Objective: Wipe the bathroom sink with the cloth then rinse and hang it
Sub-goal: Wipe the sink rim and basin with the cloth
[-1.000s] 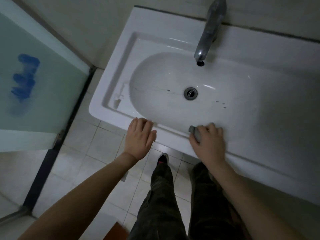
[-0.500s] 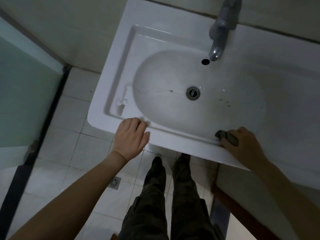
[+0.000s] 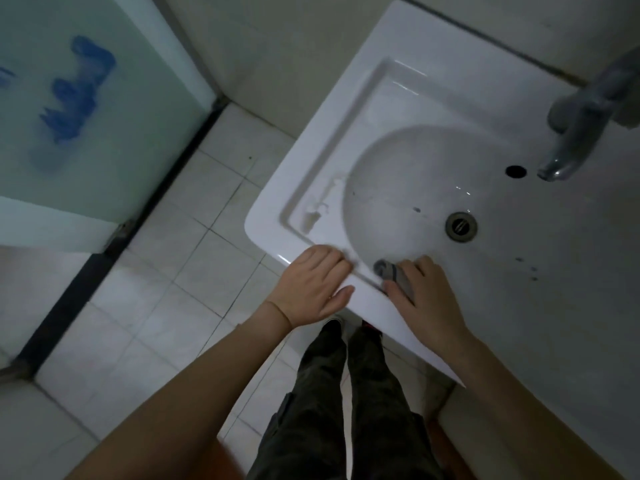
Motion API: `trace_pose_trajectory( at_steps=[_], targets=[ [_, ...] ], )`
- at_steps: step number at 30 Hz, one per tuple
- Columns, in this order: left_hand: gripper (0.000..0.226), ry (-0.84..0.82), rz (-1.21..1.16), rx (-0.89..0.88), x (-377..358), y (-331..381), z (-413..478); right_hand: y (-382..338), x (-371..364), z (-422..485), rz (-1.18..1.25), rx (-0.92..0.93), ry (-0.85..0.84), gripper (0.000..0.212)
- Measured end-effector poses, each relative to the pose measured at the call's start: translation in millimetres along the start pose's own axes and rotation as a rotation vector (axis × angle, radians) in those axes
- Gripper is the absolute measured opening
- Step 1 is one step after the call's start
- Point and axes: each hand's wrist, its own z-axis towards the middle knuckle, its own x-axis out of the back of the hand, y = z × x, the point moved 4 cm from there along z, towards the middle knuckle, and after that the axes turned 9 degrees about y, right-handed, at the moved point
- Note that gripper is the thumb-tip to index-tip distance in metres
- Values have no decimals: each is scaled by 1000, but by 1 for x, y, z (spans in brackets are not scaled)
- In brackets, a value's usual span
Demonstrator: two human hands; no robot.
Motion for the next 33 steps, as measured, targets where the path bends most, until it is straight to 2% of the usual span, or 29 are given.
trace_pose_trajectory(
  at_steps=[4, 8, 11, 17, 21, 23, 25, 27, 29, 31, 33],
  targets=[
    [34, -78, 23, 21, 4, -7, -3, 16, 13, -21, -46, -95, 36, 43],
    [39, -151, 24, 31, 8, -12, -3, 12, 6, -18, -95, -160, 85, 24],
    [40, -133, 29, 22, 14, -29, -6, 4, 2, -13, -129, -162, 109, 21],
    [50, -147, 14, -249, 19, -67, -12, -58, -30, 33, -159, -144, 213, 28],
    [51, -156, -19, -329, 16, -72, -16, -83, -44, 50, -168, -184, 271, 34],
    [52, -147, -28, -335, 18, -73, -17, -70, -39, 36, -236, -167, 243, 43],
    [52, -151, -51, -302, 21, -72, -18, -46, -25, 17, -295, -224, 204, 50],
    [51, -142, -61, -280, 23, -70, -17, -25, -12, 5, -315, -317, 170, 45],
    [51, -145, -62, -270, 23, -67, -17, -23, -11, 8, -304, -344, 164, 37],
    [52, -137, -51, -274, 22, -66, -17, -37, -21, 27, -247, -317, 168, 41],
    [51, -124, -30, -276, 22, -67, -18, -60, -35, 49, -56, -315, 190, 36]
  ],
)
